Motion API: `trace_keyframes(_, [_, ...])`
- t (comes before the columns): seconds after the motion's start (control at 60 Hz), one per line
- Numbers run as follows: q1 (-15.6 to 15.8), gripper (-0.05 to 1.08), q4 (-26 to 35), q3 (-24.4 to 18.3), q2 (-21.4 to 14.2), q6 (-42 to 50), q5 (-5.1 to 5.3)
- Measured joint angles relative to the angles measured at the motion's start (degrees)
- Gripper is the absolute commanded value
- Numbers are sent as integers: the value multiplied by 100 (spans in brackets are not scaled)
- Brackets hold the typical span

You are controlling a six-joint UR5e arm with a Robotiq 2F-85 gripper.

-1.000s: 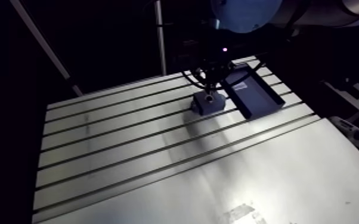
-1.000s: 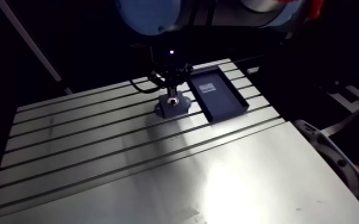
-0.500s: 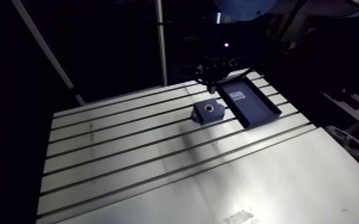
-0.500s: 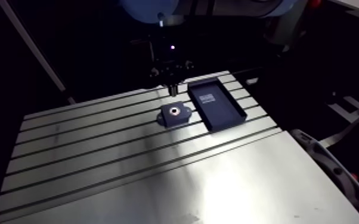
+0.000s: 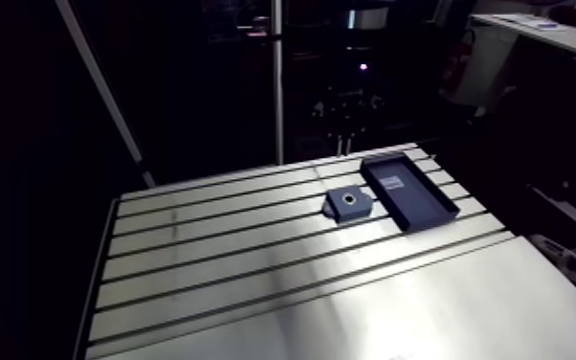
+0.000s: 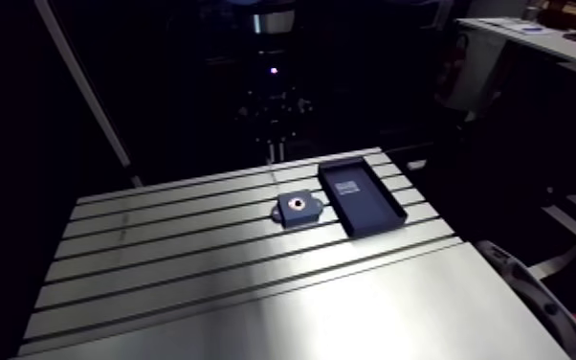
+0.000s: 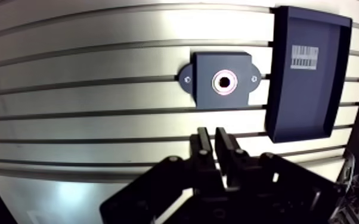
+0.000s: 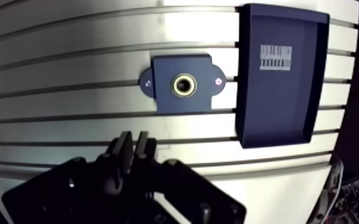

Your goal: Pick up the bearing and press it into the housing until flush.

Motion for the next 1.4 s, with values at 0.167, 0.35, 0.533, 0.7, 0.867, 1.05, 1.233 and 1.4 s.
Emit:
trace_keyframes(0.167, [57,1,386,-134,-247,52,-6])
trace_keyframes(0.35, [71,1,808,-318,-510,66,3])
trace_keyframes(0.533, [64,1,1169,-485,-779,78,10])
trace_keyframes(0.7, [55,1,1408,-589,-1038,121,18])
trace_keyframes(0.867, [62,1,1579,-683,-1252,245,58])
trace_keyframes(1.05, [78,1,1627,-862,-1204,370,227])
trace_keyframes(1.233, [126,1,1630,-1046,-1144,453,299])
trace_keyframes(1.4, [338,1,1631,-1208,-1017,576,276])
